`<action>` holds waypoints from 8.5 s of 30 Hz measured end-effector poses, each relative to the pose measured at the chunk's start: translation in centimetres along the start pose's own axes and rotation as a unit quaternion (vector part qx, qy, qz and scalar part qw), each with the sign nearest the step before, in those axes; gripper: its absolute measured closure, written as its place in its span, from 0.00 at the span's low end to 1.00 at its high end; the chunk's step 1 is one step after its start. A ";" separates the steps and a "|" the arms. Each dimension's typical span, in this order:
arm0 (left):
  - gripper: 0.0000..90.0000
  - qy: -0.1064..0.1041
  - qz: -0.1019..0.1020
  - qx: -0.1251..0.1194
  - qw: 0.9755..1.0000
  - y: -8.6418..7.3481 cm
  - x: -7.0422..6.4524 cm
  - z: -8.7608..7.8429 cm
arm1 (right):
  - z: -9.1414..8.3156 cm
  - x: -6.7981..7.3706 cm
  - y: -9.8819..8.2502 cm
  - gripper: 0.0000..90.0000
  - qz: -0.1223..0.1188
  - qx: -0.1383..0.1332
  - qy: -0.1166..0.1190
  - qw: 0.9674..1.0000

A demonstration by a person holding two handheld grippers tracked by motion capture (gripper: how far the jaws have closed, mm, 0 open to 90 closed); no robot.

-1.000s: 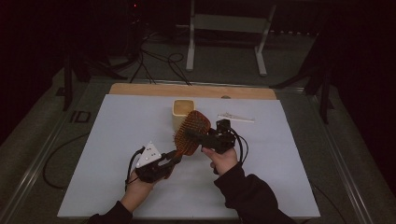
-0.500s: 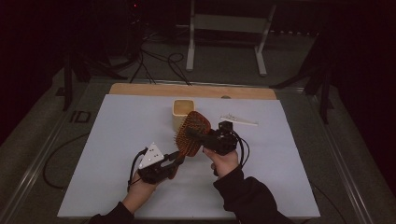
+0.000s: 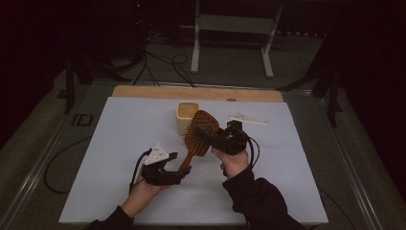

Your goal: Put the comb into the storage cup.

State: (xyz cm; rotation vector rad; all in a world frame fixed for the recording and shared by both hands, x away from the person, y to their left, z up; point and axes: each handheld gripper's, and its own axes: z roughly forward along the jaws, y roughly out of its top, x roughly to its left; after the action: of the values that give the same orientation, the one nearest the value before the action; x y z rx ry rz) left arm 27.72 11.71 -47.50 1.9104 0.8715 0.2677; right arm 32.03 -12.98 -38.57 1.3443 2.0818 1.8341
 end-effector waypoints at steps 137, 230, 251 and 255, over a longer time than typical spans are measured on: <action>0.00 -0.029 0.067 -0.025 0.997 -5.7 3.4 -6.1 | 10.4 -9.0 6.8 0.15 -0.110 0.021 -0.067 0.991; 0.00 -0.040 0.078 -0.026 0.996 -5.9 3.1 -6.6 | -10.1 -11.7 -9.6 0.11 -0.214 0.071 -0.065 0.972; 0.00 -0.044 0.083 -0.021 0.995 -5.9 3.0 -6.2 | -14.4 -13.0 -11.8 0.11 -0.227 0.071 -0.134 0.962; 0.00 -0.045 0.084 -0.020 0.995 -5.9 2.9 -6.2 | -14.1 -13.2 -11.8 0.11 -0.223 0.067 -0.130 0.964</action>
State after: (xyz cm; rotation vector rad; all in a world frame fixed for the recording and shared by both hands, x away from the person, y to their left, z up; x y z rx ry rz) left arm 23.85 19.48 -49.94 1.9452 0.6424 0.2957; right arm 25.79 -31.12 -50.62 0.9653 2.1676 1.2850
